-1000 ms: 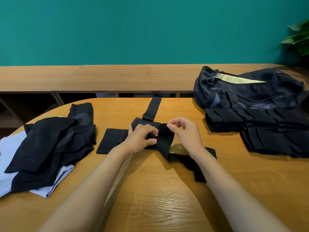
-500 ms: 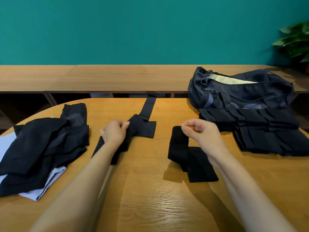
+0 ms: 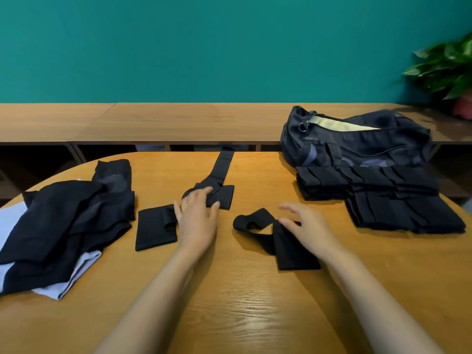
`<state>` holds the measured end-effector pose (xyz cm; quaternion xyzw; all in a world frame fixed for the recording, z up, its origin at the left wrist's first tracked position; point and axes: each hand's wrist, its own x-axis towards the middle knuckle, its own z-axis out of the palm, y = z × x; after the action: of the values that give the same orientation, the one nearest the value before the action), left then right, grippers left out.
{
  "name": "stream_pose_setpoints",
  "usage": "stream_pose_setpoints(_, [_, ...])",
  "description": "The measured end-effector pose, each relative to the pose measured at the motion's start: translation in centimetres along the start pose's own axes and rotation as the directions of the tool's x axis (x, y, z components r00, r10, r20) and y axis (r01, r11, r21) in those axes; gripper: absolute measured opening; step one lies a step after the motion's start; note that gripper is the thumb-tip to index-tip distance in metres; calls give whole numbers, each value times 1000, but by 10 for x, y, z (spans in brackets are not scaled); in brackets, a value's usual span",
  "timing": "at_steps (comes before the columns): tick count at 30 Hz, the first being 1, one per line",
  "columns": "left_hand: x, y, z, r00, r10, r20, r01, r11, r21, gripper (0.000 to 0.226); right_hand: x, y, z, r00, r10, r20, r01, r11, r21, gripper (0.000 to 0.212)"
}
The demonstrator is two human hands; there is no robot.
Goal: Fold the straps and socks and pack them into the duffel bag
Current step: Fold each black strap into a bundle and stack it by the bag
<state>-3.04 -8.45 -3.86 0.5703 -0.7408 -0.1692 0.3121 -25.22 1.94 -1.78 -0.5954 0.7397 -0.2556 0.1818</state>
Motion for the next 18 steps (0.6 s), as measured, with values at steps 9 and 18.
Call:
stream_pose_setpoints(9, [-87, 38, 23, 967, 53, 247, -66, 997, 44, 63, -109, 5, 22, 991, 135, -15, -131, 925, -357, 61])
stream_pose_setpoints(18, [-78, 41, 14, 992, 29, 127, -49, 986, 160, 29, -157, -2, 31, 985, 167, 32, -151, 947, -282, 67])
